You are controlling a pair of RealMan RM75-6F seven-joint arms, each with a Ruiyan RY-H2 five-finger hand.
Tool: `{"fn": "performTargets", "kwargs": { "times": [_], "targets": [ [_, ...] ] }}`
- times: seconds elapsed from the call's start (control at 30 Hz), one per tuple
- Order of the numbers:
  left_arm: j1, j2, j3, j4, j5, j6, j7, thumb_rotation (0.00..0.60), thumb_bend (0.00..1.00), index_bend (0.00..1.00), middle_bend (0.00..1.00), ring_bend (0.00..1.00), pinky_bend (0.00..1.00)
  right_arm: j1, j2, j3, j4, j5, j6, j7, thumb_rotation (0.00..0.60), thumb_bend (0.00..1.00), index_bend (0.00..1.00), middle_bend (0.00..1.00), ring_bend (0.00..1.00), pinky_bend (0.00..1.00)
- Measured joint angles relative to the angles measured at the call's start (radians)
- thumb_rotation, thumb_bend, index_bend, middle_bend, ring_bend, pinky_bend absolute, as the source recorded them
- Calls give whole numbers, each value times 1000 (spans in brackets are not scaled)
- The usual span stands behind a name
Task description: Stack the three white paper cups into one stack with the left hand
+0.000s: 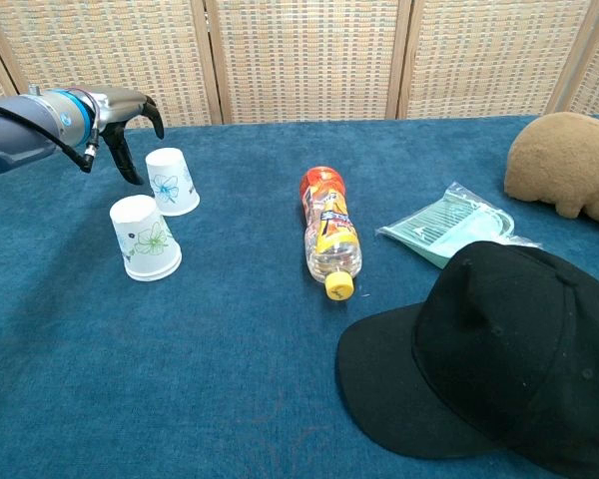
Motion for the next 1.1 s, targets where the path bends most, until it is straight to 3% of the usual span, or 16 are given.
{"fn": "performTargets", "kwargs": {
  "times": [0.33,0.57,0.9,1.1],
  "targets": [
    [-40,-104,-1,167,25,-79,-32,600,261,363,0,0,0,3,-2,3,6,13,-8,1,600,55,126,0,0,0],
    [-35,-114,-7,182,73,-80,-80,600,310,428,0,0,11,1,-1,0,0,7,-3,-3,600,55,126,0,0,0],
    [-3,-33,-14,64,119,-35,-110,600,308,402,0,0,10,-1,5,-5,-19,-12,12,-8,600,55,126,0,0,0],
    [28,73,-12,-121,151,12,-113,600,307,383,0,0,10,-4,10,-9,-33,-27,25,-11,600,56,126,0,0,0]
  ]
}}
